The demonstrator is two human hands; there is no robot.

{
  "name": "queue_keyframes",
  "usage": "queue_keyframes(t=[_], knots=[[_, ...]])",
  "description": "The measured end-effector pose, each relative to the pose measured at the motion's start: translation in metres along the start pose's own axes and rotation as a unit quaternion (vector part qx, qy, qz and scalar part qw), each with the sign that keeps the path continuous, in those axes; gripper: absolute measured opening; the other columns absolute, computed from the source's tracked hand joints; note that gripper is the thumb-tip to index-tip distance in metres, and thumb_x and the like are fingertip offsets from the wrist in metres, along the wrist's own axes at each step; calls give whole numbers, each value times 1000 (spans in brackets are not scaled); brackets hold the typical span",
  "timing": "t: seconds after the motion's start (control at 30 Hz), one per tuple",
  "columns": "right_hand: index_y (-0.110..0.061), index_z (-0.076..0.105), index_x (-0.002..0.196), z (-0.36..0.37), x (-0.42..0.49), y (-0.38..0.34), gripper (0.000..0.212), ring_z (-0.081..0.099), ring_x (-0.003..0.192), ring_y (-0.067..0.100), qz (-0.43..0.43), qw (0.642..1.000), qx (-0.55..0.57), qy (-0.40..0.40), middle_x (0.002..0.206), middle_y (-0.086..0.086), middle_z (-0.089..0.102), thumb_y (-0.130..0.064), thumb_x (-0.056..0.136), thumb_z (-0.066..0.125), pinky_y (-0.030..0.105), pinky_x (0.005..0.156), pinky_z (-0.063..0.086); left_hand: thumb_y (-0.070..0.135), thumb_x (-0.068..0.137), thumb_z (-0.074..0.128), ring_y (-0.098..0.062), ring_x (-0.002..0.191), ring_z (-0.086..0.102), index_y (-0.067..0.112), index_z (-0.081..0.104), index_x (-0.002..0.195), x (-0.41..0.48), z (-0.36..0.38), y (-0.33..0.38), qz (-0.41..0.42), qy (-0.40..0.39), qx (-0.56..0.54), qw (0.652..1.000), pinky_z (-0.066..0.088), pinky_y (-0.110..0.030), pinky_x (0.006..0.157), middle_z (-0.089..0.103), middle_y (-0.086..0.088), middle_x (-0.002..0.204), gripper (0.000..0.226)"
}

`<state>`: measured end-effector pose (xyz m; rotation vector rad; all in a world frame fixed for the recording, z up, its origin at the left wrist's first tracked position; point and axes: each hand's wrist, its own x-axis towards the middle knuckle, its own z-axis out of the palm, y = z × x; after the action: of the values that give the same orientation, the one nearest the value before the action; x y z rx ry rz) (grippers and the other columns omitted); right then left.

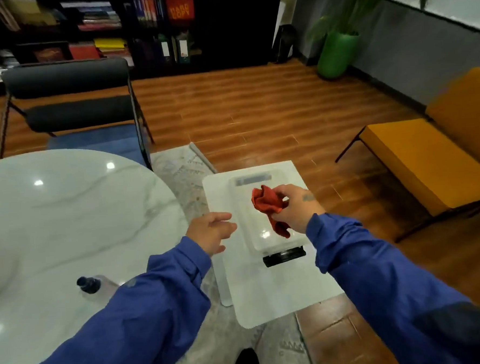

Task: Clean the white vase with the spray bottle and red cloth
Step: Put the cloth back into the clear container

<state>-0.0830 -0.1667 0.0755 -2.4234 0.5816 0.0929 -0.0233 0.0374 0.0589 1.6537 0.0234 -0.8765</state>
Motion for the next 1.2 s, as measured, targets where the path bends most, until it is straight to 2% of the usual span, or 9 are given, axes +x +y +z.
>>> queue_keyframes(t=[0.2,0.27,0.4,0.57,0.63,0.8,1.0,1.13,1.2], knots=[[-20,64,111,37,45,41,28,62,95,26,-40,951,-253,-172,110,4,62,-22,83,65,33,83,52,2,84,65,-23,85,59,12,48,130,26,39,-39,-109,29,-30,993,51,-39,74,62,-13,91,50],[-17,63,116,50,55,45,29,62,100,26,-35,926,-294,-233,115,4,61,-25,88,63,32,84,50,-1,86,62,-22,77,61,12,45,132,30,46,-45,-118,29,-61,991,53,-35,69,62,-10,83,50],[-11,58,124,69,65,48,38,58,111,24,-4,899,-298,-321,120,-5,57,-31,92,60,29,89,45,-6,83,61,-22,74,62,10,49,129,33,53,-51,-92,29,-43,994,54,-33,70,62,-10,88,50],[-25,52,135,72,60,54,44,55,119,22,18,934,-252,-251,137,1,53,-25,91,56,33,102,45,-1,82,65,-23,89,63,12,52,128,30,40,-49,-84,10,-35,996,53,-31,74,64,-8,98,50],[-27,54,133,62,56,45,43,55,118,20,8,956,-208,-206,135,-3,54,-19,91,57,26,99,45,0,82,66,-24,96,61,12,53,128,26,28,-41,-75,13,-36,996,52,-35,81,62,-11,106,49],[-28,64,120,42,34,-21,36,62,98,13,-55,992,-39,-111,119,-8,63,-14,87,61,20,82,45,0,81,67,-27,95,64,10,59,121,-7,-22,-6,2,68,-76,995,53,-45,91,65,-12,101,41],[-27,65,119,76,-7,-127,36,66,90,7,-144,967,91,-192,110,-11,65,-15,85,69,7,64,49,6,82,68,-25,97,69,17,66,111,-74,-118,13,122,212,-66,967,57,-38,86,70,-10,108,31],[-30,59,127,132,-26,-168,47,64,94,8,-173,950,60,-253,118,-11,61,-22,82,72,24,78,55,7,86,64,-20,96,70,18,68,108,-111,-179,-14,132,285,-75,946,56,-35,86,71,-6,105,26],[-31,54,132,159,-34,-179,54,63,96,10,-169,944,53,-278,121,-10,58,-23,82,73,25,79,55,4,86,62,-20,99,69,21,67,106,-119,-201,-37,105,287,-70,949,55,-37,89,71,-5,105,27]])
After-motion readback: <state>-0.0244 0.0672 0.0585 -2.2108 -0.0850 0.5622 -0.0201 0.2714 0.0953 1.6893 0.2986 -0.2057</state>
